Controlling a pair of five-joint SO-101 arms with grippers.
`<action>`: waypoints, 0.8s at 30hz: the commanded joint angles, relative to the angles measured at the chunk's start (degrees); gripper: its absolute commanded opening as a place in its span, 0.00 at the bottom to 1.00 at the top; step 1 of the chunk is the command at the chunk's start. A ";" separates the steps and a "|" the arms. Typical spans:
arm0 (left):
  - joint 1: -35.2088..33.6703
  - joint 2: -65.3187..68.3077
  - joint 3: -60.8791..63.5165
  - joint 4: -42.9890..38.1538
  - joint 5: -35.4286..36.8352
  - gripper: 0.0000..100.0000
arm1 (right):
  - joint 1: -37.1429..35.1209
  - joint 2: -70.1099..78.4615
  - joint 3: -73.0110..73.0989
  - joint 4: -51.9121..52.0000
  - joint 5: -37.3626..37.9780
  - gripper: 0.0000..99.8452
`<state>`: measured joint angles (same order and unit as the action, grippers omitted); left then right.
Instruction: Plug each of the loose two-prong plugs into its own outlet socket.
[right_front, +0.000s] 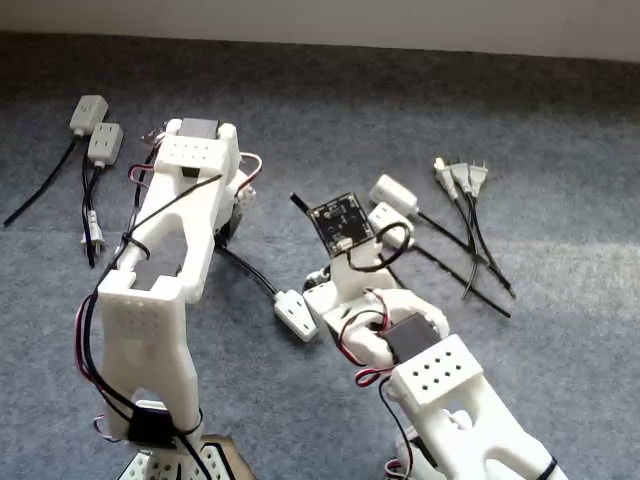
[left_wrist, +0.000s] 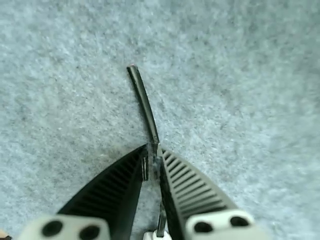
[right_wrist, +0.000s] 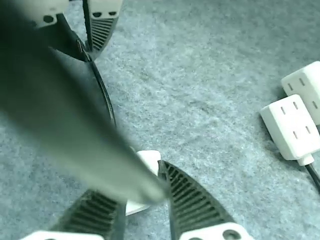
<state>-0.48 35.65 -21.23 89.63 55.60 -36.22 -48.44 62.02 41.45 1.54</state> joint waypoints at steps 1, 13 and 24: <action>-0.48 -0.66 1.54 -1.49 -0.44 0.05 | -0.75 -0.84 -0.48 0.22 0.97 0.01; -0.13 -0.84 7.34 -10.11 -0.09 0.05 | -2.86 -1.45 -0.48 8.48 1.32 0.01; 0.57 -0.84 7.34 -11.69 -0.09 0.05 | -16.84 -1.54 -0.40 12.44 6.15 0.01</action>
<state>-0.40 35.56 -13.85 80.31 55.69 -49.76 -48.62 62.02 53.67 6.81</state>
